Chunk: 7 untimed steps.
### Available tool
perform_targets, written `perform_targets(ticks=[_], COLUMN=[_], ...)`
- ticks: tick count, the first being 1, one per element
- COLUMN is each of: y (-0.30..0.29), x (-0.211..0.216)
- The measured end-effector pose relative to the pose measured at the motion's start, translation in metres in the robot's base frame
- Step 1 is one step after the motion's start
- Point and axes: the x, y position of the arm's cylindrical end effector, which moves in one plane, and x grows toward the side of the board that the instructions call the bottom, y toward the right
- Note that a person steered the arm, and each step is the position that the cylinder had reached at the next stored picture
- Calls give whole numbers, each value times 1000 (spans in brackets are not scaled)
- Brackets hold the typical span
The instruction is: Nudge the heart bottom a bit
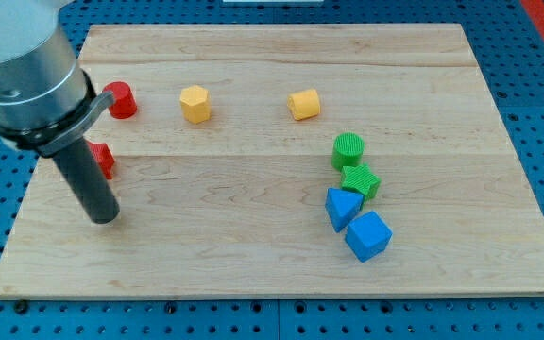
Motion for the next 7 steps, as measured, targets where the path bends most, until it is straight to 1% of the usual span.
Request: perform_targets(ticks=[1, 3, 4, 5, 6, 7], y=[-47, -48, 2, 57, 103, 205], x=[0, -1, 7, 5, -48, -111])
